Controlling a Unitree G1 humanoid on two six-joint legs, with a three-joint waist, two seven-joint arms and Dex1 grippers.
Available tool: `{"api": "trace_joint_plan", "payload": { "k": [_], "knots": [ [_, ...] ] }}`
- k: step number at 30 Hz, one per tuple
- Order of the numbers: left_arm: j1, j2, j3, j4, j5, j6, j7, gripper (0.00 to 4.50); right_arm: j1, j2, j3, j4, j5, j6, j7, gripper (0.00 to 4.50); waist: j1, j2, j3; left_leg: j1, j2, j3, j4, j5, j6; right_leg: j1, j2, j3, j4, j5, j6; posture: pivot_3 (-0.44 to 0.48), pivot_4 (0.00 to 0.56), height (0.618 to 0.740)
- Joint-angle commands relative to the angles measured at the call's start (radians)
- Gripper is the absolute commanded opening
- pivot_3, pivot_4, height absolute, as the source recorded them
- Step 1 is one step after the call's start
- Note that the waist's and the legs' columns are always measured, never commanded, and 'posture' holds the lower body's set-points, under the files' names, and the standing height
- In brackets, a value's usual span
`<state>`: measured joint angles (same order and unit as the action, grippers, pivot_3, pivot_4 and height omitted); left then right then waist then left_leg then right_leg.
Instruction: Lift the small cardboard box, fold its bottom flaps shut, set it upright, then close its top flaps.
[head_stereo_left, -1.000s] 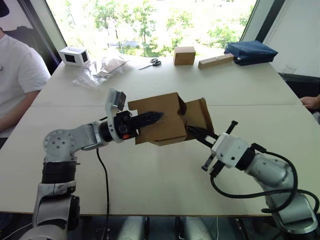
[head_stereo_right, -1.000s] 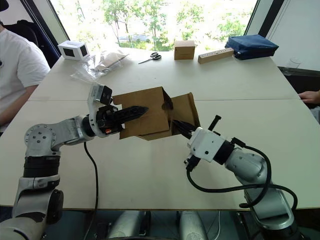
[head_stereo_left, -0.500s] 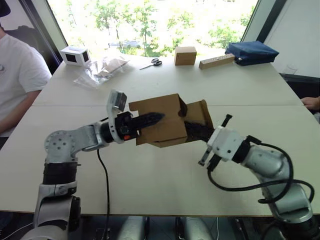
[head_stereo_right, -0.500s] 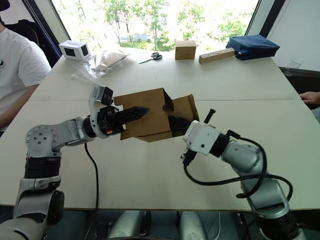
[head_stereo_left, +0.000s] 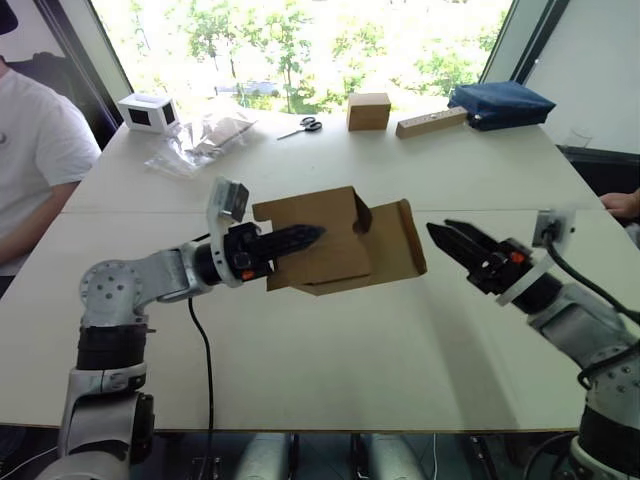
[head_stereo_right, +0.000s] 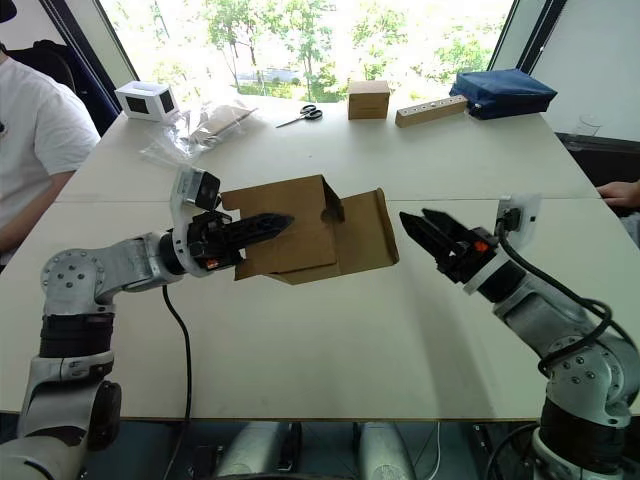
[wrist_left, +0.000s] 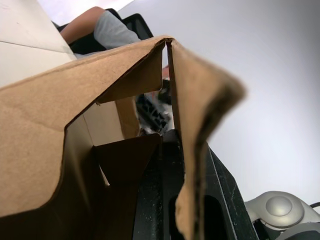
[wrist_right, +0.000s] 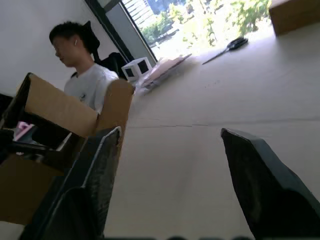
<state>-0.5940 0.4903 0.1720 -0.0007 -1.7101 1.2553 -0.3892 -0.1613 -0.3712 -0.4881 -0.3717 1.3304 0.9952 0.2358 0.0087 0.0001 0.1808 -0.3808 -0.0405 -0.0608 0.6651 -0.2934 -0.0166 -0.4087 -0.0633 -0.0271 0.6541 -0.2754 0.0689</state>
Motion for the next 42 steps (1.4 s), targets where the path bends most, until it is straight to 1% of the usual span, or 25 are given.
{"api": "trace_joint_plan", "payload": {
  "k": [1,5,10,18,23,25,27,30,32,34,37,42],
  "knots": [
    [-0.013,0.008,0.004,-0.031,-0.034,-0.011,-0.002,0.00,-0.005,0.035,0.013,-0.005,0.279,-0.030,-0.115,3.49,-0.002,0.000,0.000,0.000,0.000,0.000,0.000,0.000,0.000,0.000,0.000,0.000,0.000,0.000,0.000,0.000,0.150,0.740],
    [-0.010,0.011,0.004,-0.033,-0.035,-0.012,0.003,0.00,0.012,0.027,0.050,-0.052,0.490,-0.086,-0.179,3.49,-0.004,0.000,0.000,0.000,0.000,0.000,0.000,0.000,0.000,0.000,0.000,0.000,0.000,0.000,0.000,0.000,0.150,0.740],
    [-0.004,0.012,0.005,-0.029,-0.027,-0.013,0.006,0.00,0.030,0.002,0.097,-0.131,0.630,-0.167,-0.237,3.49,-0.004,0.000,0.000,0.000,0.000,0.000,0.000,0.000,0.001,0.000,0.000,0.000,0.000,0.000,0.000,0.000,0.150,0.740],
    [-0.011,0.008,0.002,-0.018,-0.012,-0.016,0.003,0.00,0.068,0.024,0.191,-0.228,0.642,-0.263,-0.247,3.49,-0.006,0.000,0.000,0.000,0.000,0.000,0.000,-0.001,0.001,0.000,0.001,0.000,0.000,0.000,0.000,0.000,0.150,0.740],
    [-0.011,0.005,0.001,-0.021,-0.009,-0.019,0.003,0.00,0.111,-0.040,0.252,-0.264,0.610,-0.252,-0.228,3.49,-0.005,0.000,0.000,0.000,0.000,0.000,0.000,-0.001,0.001,0.000,0.001,0.000,0.000,0.000,0.000,0.000,0.150,0.740],
    [-0.010,0.005,0.001,-0.023,-0.009,-0.020,0.004,0.00,0.123,-0.063,0.262,-0.262,0.572,-0.254,-0.212,3.49,-0.005,0.000,0.000,-0.001,0.000,0.000,0.000,-0.001,0.001,0.000,0.001,0.000,0.000,0.000,0.000,0.000,0.150,0.740],
    [-0.006,0.005,0.001,-0.027,-0.011,-0.021,0.006,0.00,0.125,-0.079,0.255,-0.250,0.569,-0.268,-0.207,3.49,-0.004,0.000,0.000,0.000,0.000,0.000,0.000,-0.001,0.001,0.000,0.001,0.000,0.000,0.000,0.000,0.000,0.150,0.740],
    [-0.002,0.006,0.002,-0.032,-0.014,-0.021,0.007,0.00,0.120,-0.101,0.247,-0.241,0.570,-0.283,-0.197,2.90,-0.004,0.000,0.000,-0.001,0.000,0.000,0.000,-0.001,0.001,0.000,0.001,0.000,0.000,0.000,0.000,0.000,0.150,0.740],
    [-0.002,0.006,0.002,-0.032,-0.013,-0.022,0.008,0.00,0.110,-0.116,0.245,-0.232,0.560,-0.293,-0.194,2.15,-0.004,0.000,0.000,-0.001,0.000,0.000,0.000,-0.001,0.001,0.000,0.001,0.000,0.000,0.000,0.000,0.000,0.150,0.740],
    [-0.001,0.005,0.001,-0.034,-0.014,-0.022,0.008,0.00,0.100,-0.127,0.248,-0.225,0.555,-0.303,-0.195,1.25,-0.004,0.000,0.000,-0.001,0.000,0.000,0.000,-0.001,0.001,0.000,0.001,0.000,0.000,0.000,0.000,0.000,0.150,0.740],
    [0.003,0.005,0.001,-0.040,-0.018,-0.022,0.010,0.00,0.082,-0.138,0.256,-0.221,0.546,-0.316,-0.208,0.23,-0.004,0.000,0.000,-0.001,0.000,0.000,0.000,-0.001,0.001,0.000,0.001,0.000,0.000,0.000,0.000,0.000,0.150,0.740],
    [0.005,0.001,0.000,-0.042,-0.021,-0.024,0.015,0.00,0.055,-0.148,0.276,-0.228,0.527,-0.325,-0.223,0.23,-0.003,0.000,0.000,-0.001,0.000,0.000,0.000,-0.001,0.001,0.000,0.001,0.000,-0.001,0.000,0.000,0.000,0.150,0.740]
  ]
}}
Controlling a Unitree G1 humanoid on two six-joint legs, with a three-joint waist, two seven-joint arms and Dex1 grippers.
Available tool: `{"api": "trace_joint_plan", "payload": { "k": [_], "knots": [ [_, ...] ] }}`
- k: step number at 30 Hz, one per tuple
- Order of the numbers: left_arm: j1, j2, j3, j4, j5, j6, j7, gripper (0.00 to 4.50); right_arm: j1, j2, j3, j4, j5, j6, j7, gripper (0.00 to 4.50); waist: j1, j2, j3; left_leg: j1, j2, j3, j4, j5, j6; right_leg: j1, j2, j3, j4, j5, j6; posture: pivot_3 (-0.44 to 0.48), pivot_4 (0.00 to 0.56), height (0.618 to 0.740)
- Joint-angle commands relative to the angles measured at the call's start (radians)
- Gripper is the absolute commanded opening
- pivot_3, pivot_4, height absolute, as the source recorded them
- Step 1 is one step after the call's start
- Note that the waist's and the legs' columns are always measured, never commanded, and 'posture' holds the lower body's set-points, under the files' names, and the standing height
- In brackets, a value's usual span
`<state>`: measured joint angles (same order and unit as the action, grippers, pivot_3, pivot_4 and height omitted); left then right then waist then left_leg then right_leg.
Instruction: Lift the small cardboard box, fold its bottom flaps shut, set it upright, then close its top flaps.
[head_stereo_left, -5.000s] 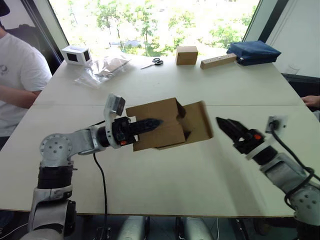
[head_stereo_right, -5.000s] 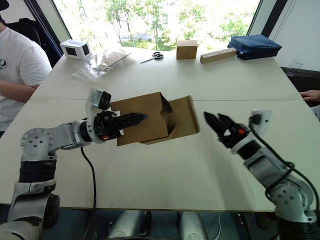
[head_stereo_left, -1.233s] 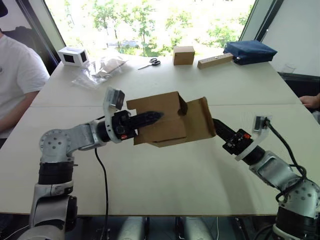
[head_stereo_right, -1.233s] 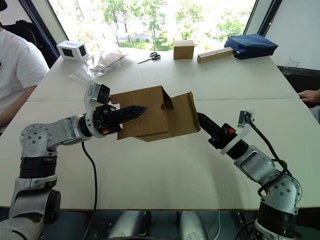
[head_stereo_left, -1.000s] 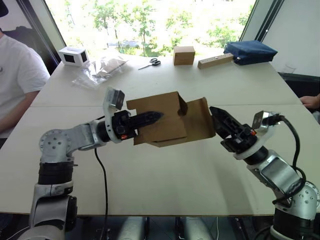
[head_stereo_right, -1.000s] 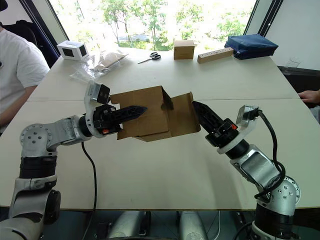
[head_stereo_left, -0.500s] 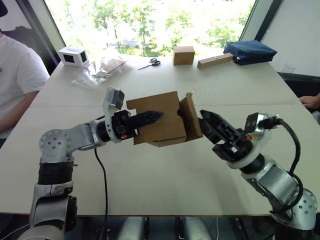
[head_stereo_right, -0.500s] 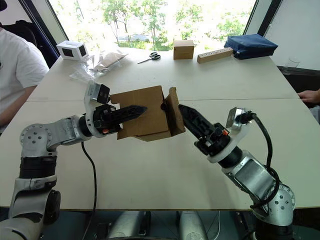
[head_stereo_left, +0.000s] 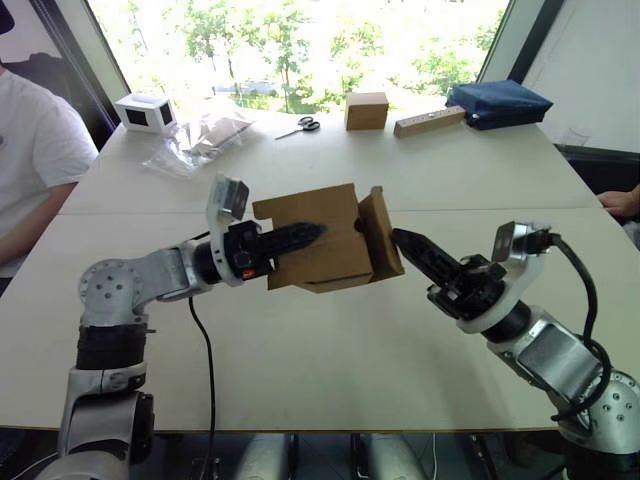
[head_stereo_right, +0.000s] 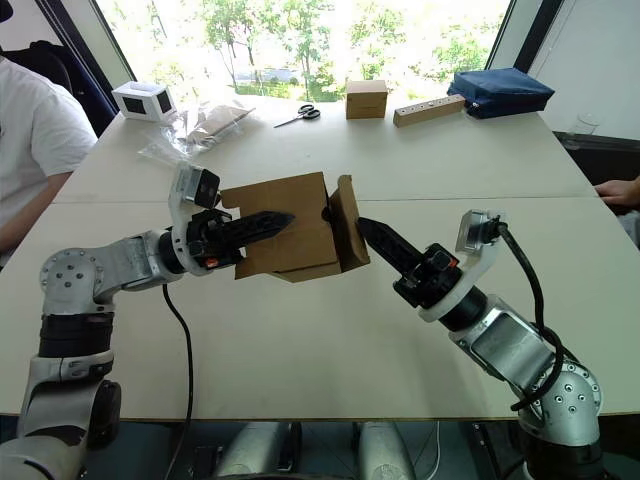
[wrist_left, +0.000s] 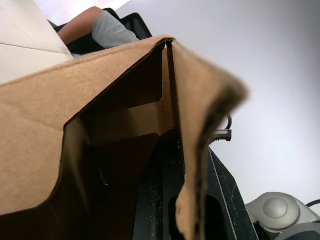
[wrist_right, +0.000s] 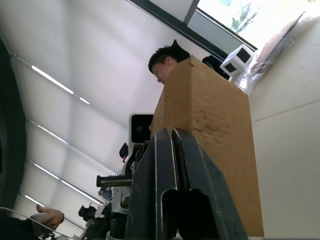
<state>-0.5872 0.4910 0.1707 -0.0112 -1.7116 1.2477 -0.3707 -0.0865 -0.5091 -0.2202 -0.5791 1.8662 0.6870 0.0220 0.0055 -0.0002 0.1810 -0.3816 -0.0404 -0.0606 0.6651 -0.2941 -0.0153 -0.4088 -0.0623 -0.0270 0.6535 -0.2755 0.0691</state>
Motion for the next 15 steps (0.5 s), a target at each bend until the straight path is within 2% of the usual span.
{"api": "trace_joint_plan", "payload": {
  "k": [1,15],
  "knots": [
    [-0.002,-0.001,0.001,-0.032,-0.020,-0.017,-0.003,0.00,-0.023,-0.011,0.012,-0.022,-0.012,-0.019,-0.012,0.23,0.000,0.000,0.000,0.000,0.000,0.000,0.000,0.000,0.000,0.000,0.000,0.000,0.000,0.000,0.000,0.000,0.150,0.740],
    [0.000,-0.003,-0.002,-0.035,-0.022,-0.025,0.002,0.00,-0.047,-0.020,0.050,-0.031,-0.116,-0.035,-0.025,0.23,0.003,0.000,0.000,-0.001,0.000,0.000,0.000,0.000,0.000,0.000,0.000,0.000,-0.001,0.000,0.000,0.000,0.150,0.740]
  ]
}}
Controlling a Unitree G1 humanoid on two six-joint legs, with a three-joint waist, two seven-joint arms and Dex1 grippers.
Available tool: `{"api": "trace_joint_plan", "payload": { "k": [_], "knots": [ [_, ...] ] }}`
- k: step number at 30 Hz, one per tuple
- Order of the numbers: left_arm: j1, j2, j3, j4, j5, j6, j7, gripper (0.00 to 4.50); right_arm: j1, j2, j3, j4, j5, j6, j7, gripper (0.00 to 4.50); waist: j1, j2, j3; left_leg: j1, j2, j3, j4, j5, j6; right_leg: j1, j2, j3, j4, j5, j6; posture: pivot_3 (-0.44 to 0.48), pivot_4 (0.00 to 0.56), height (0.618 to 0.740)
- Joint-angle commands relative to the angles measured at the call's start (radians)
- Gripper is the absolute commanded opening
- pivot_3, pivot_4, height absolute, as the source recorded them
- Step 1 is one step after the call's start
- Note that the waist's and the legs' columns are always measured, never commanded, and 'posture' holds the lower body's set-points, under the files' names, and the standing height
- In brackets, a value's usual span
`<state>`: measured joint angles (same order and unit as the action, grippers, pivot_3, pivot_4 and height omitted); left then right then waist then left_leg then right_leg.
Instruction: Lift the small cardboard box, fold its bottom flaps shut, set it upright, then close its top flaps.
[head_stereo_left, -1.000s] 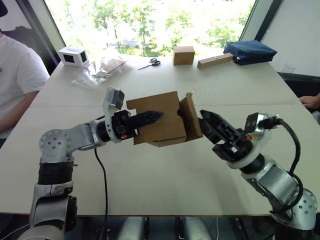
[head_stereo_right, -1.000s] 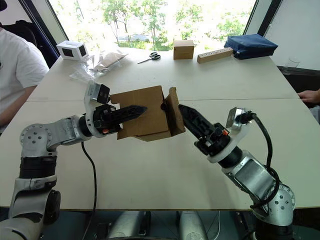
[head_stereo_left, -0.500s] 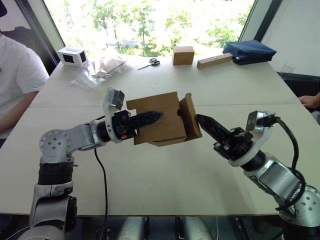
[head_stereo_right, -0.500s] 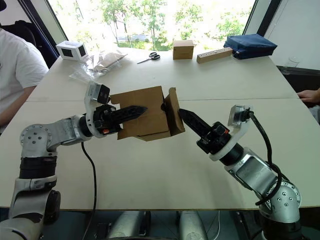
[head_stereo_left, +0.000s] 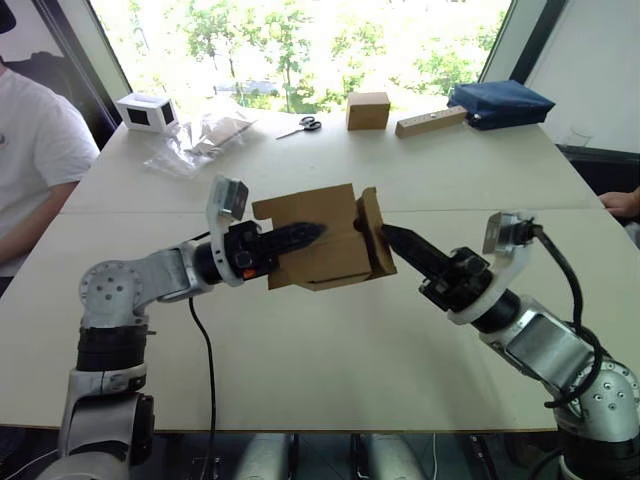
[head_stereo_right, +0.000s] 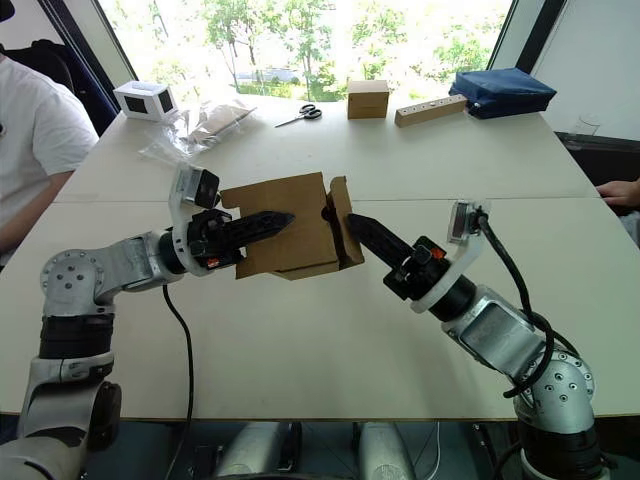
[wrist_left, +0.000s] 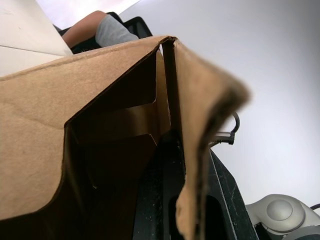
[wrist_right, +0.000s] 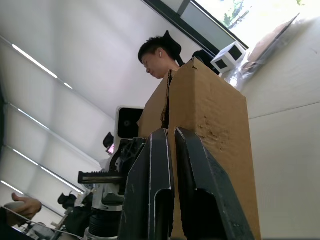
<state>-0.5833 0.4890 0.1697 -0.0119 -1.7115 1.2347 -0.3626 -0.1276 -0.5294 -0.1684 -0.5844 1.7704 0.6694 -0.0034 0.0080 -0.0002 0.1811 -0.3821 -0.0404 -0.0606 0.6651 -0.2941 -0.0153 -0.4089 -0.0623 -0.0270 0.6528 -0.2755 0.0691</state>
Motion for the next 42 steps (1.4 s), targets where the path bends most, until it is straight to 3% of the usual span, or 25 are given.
{"api": "trace_joint_plan", "payload": {
  "k": [1,14,19,26,29,31,42],
  "knots": [
    [-0.004,-0.001,-0.001,-0.035,-0.022,-0.012,-0.006,0.00,-0.007,0.004,-0.001,-0.024,-0.033,-0.020,-0.001,0.23,0.000,0.000,0.000,0.000,0.000,0.000,0.000,0.000,0.000,0.000,0.000,0.000,0.000,0.000,0.000,0.000,0.150,0.740],
    [-0.004,-0.002,-0.001,-0.036,-0.023,-0.015,-0.004,0.00,-0.020,0.060,-0.013,0.001,-0.132,-0.079,-0.030,0.23,0.001,0.000,0.000,0.000,0.000,0.000,0.000,0.000,0.000,0.000,0.000,0.000,0.000,0.000,0.000,0.000,0.150,0.740],
    [-0.001,0.002,0.004,-0.036,-0.024,-0.016,-0.005,0.00,-0.015,0.020,-0.087,-0.003,0.016,-0.071,0.013,0.23,0.001,0.000,0.000,-0.001,0.000,0.000,0.000,0.000,0.000,0.000,0.000,0.000,0.000,0.000,0.000,0.000,0.150,0.740],
    [-0.004,0.002,0.005,-0.036,-0.029,-0.017,-0.009,0.00,0.001,0.006,-0.141,0.066,0.021,-0.088,-0.002,0.23,0.002,0.000,0.000,-0.001,0.000,0.000,0.000,0.000,0.000,0.000,0.000,0.000,0.000,0.000,0.000,0.000,0.150,0.740],
    [-0.006,0.002,0.005,-0.034,-0.032,-0.016,-0.011,0.00,0.020,-0.004,-0.126,0.069,-0.020,-0.065,0.018,0.91,0.001,0.000,0.000,-0.001,0.000,0.000,0.000,0.000,0.000,0.000,0.000,0.000,0.000,0.000,0.000,0.000,0.150,0.740],
    [-0.007,0.002,0.006,-0.034,-0.039,-0.016,-0.009,0.00,0.028,0.006,-0.116,0.078,-0.034,-0.063,0.014,1.76,0.001,0.000,0.000,-0.001,0.000,0.000,0.000,0.000,0.000,-0.001,0.000,0.000,0.000,0.000,0.000,0.000,0.150,0.740],
    [-0.007,0.006,0.006,-0.037,-0.049,-0.021,-0.003,0.00,0.026,0.049,-0.081,0.064,0.033,-0.046,0.010,1.76,0.002,0.000,0.000,-0.001,0.000,0.000,0.000,0.000,0.000,-0.001,0.000,0.000,-0.001,0.000,0.000,0.000,0.150,0.740]
  ]
}}
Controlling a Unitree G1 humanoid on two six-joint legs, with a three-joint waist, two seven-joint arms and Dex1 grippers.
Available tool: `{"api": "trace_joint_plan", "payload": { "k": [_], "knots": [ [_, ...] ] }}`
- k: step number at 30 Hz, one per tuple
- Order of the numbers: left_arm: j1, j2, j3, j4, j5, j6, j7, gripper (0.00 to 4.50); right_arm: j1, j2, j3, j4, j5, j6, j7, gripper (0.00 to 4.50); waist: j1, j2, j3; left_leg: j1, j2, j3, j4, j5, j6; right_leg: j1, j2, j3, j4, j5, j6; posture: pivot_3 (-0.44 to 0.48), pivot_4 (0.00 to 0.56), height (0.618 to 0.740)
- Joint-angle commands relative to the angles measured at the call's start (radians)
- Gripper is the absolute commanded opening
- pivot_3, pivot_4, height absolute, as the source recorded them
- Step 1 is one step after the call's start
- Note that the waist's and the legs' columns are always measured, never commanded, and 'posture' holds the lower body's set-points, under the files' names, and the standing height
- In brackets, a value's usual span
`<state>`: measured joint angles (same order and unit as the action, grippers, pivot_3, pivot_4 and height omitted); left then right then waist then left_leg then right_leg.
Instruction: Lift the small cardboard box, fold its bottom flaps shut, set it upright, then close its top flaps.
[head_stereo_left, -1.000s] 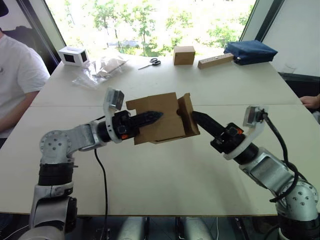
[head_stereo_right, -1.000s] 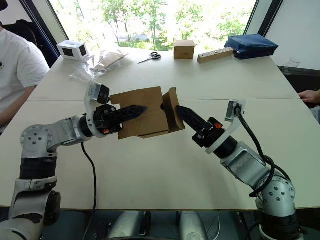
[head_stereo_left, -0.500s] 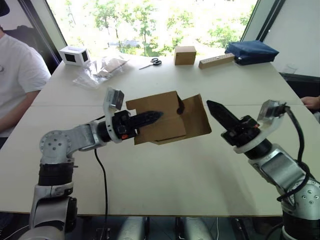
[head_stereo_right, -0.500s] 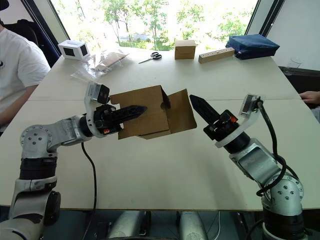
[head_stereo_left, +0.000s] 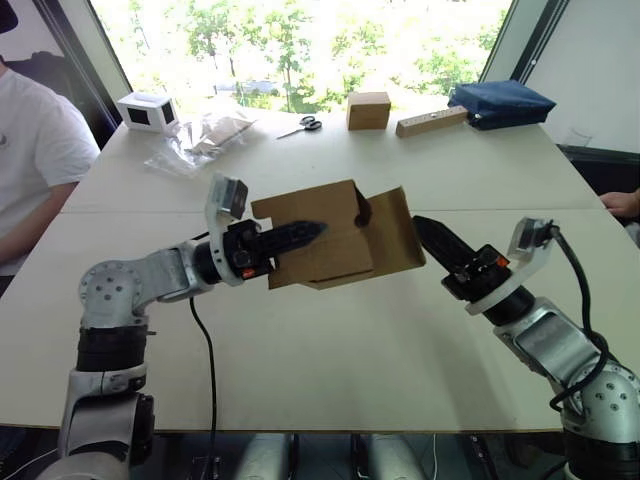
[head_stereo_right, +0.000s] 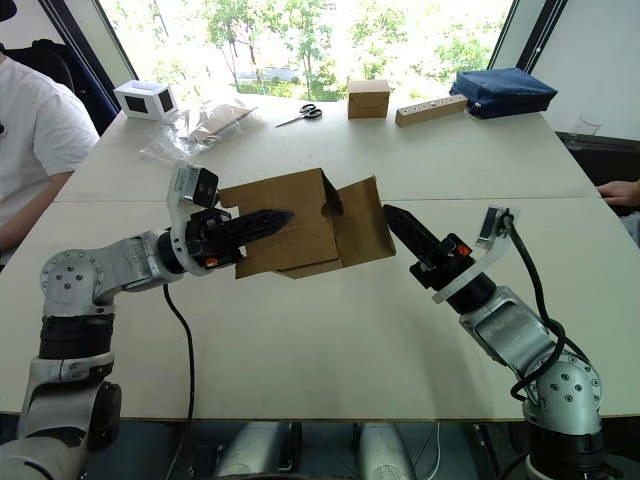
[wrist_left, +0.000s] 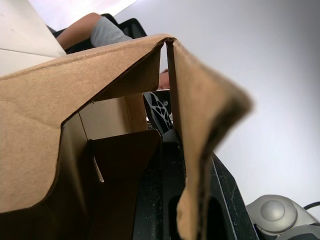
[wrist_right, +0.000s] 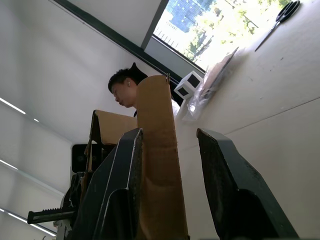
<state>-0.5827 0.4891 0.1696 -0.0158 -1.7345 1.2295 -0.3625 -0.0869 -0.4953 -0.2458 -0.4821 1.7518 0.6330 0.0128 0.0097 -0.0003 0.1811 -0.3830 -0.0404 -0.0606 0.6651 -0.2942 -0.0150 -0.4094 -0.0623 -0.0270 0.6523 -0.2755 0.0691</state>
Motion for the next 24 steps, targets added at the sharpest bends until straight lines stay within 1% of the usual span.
{"api": "trace_joint_plan", "payload": {
  "k": [1,12,18,24],
  "knots": [
    [-0.007,0.006,0.006,-0.034,-0.024,-0.017,-0.003,0.00,-0.016,0.017,-0.005,-0.047,0.069,-0.013,-0.011,1.76,0.000,0.000,0.000,0.000,0.000,0.000,0.000,0.000,0.000,0.000,0.000,0.000,0.000,0.000,0.000,0.000,0.150,0.740],
    [-0.004,0.004,0.004,-0.032,-0.015,-0.019,-0.002,0.00,-0.025,0.021,0.019,-0.130,0.154,-0.032,-0.057,1.76,0.000,0.000,0.000,0.000,0.000,0.000,0.000,0.000,0.000,0.000,0.000,0.000,0.000,0.000,0.000,0.000,0.150,0.740],
    [-0.007,0.003,0.003,-0.029,-0.010,-0.019,-0.005,0.00,-0.017,0.004,0.056,-0.156,0.090,-0.020,-0.045,1.76,0.000,0.000,0.000,0.000,0.000,0.000,0.000,0.000,0.000,0.000,0.000,0.000,0.000,0.000,0.000,0.000,0.150,0.740],
    [-0.006,0.002,0.003,-0.032,-0.011,-0.020,-0.003,0.00,-0.016,-0.005,0.061,-0.153,0.055,-0.023,-0.028,1.76,0.000,0.000,0.000,0.000,0.000,0.000,0.000,0.000,0.000,0.000,0.000,0.000,0.000,0.000,0.000,0.000,0.150,0.740]
  ]
}}
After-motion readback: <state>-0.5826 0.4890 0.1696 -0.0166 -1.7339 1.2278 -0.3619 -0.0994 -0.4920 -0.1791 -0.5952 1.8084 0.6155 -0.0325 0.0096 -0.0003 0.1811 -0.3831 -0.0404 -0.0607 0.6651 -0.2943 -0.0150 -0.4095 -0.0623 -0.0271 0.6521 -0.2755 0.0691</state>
